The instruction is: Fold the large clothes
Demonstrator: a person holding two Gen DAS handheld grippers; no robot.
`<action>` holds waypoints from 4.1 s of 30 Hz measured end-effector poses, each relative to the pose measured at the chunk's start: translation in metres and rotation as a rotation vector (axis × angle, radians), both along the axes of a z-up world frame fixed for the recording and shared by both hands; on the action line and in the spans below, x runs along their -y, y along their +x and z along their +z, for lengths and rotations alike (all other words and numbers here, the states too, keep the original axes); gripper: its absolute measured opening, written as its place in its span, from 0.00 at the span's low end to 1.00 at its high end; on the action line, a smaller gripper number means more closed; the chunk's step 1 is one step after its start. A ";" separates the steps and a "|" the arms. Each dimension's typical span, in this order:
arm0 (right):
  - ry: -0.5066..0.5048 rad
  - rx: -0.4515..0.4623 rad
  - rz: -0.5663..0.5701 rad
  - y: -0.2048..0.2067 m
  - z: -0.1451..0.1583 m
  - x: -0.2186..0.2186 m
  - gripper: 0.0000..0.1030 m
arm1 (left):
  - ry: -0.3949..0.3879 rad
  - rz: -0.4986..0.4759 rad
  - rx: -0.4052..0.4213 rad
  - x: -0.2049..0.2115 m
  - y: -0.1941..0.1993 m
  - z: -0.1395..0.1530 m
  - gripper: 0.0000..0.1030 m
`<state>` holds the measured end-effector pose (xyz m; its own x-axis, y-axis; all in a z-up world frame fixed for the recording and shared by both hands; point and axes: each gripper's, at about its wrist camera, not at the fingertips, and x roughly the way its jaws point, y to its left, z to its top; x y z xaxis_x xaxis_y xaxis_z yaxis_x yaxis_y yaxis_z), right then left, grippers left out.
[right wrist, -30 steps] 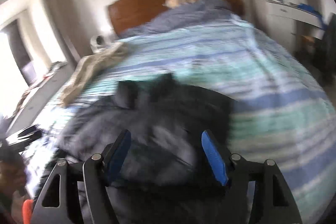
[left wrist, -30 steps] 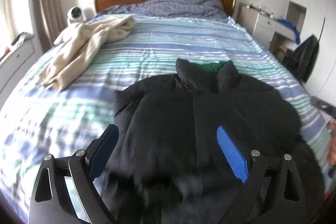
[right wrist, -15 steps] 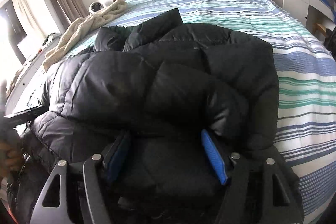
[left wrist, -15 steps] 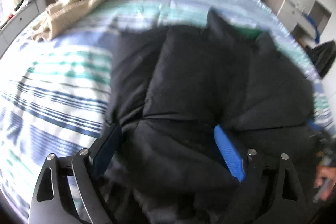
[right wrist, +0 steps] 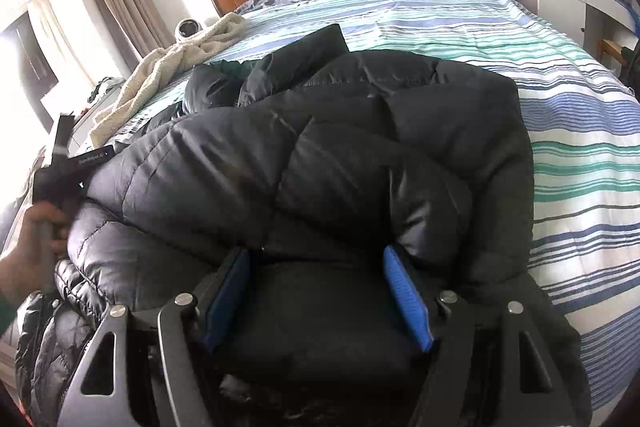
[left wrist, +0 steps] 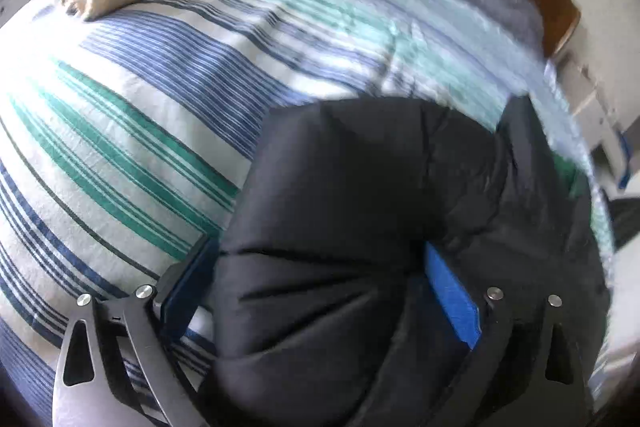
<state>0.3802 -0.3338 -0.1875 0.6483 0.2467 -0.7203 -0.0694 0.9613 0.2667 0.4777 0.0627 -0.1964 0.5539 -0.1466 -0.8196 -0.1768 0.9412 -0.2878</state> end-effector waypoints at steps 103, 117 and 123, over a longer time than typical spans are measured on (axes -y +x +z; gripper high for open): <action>0.379 -0.212 -0.018 -0.314 0.078 0.101 0.16 | -0.066 -0.399 -0.160 -0.066 -0.399 0.108 0.17; 0.713 -0.074 -0.029 -0.384 0.182 0.127 0.16 | -0.309 -0.421 0.042 -0.125 -0.445 0.236 0.18; 0.735 0.044 -0.044 -0.243 0.163 0.142 0.16 | -0.261 -0.347 0.162 -0.094 -0.309 0.225 0.18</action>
